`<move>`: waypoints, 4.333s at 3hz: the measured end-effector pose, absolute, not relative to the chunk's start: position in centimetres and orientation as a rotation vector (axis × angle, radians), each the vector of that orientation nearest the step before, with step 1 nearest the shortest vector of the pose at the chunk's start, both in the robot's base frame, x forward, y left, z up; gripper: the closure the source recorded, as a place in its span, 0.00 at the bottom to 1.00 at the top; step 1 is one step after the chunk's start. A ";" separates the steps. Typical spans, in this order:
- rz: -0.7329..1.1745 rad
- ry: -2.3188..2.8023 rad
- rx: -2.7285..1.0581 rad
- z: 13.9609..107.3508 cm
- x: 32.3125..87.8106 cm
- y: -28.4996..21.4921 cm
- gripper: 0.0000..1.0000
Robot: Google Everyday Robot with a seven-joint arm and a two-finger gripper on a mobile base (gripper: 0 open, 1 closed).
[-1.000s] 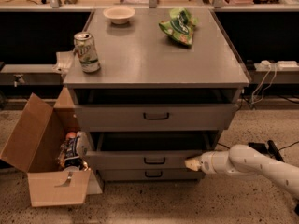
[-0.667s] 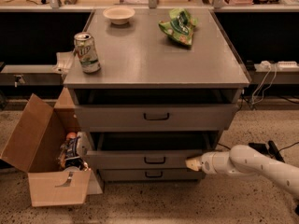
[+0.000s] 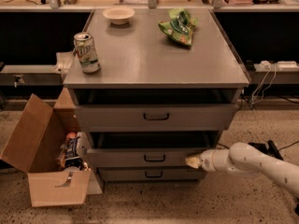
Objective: Close middle drawer
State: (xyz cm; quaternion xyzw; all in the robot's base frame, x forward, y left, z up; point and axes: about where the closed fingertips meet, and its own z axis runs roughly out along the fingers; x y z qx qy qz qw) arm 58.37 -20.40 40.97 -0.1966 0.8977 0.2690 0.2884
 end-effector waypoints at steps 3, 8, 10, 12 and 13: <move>0.715 2.375 -0.535 41.4 59.8 -20.4 1.00; 0.708 2.363 -0.538 41.7 60.0 -20.3 1.00; 0.706 2.361 -0.539 41.8 60.0 -20.3 1.00; 0.705 2.358 -0.543 41.9 59.9 -20.3 1.00; 0.705 2.358 -0.543 41.9 59.9 -20.3 1.00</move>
Offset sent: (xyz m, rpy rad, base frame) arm 0.0717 -0.0070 0.0147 0.0072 -0.0683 0.0082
